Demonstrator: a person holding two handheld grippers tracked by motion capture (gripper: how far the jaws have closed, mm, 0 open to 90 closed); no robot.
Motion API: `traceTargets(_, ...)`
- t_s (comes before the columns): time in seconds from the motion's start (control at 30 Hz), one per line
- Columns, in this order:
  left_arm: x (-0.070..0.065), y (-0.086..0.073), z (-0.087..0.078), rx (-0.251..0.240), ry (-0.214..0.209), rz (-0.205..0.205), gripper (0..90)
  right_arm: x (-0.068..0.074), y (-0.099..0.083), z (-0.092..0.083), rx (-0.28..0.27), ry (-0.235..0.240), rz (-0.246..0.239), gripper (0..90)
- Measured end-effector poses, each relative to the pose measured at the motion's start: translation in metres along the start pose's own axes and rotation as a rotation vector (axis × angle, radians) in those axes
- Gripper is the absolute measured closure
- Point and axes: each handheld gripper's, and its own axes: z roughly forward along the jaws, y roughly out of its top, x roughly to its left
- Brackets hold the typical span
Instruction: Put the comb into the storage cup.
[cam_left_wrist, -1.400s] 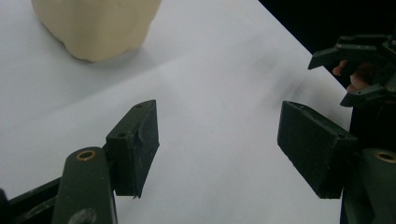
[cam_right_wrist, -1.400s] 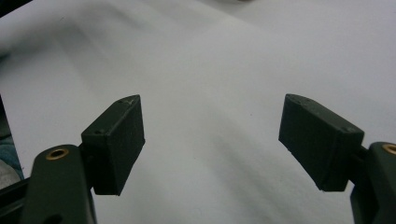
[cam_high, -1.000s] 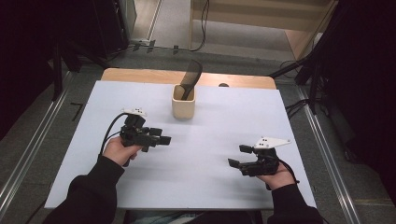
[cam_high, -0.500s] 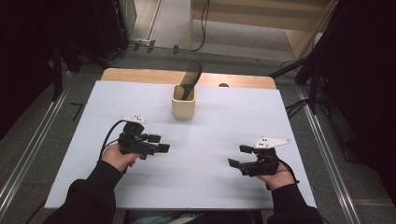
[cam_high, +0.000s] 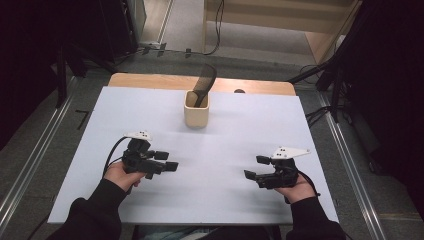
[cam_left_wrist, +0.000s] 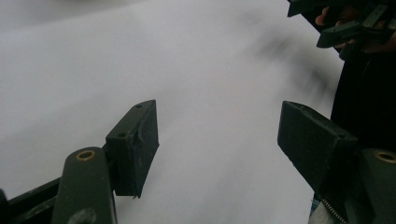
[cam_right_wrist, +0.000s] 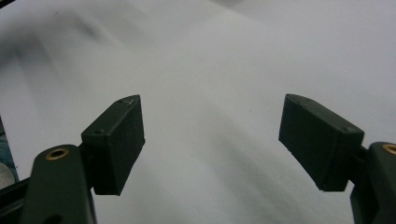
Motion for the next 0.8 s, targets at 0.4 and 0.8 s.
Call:
traceTargets(0.4, 0.0, -0.015, -0.012, 0.013, 0.033, 0.002, 29.6, 0.0, -0.001, 0.001, 0.006, -0.004, 0.002, 20.7)
traceTargets(0.8, 0.003, -0.026, -0.023, 0.027, 0.058, 0.003, 29.6, 0.0, -0.001, 0.002, 0.008, -0.001, 0.005, 20.6)
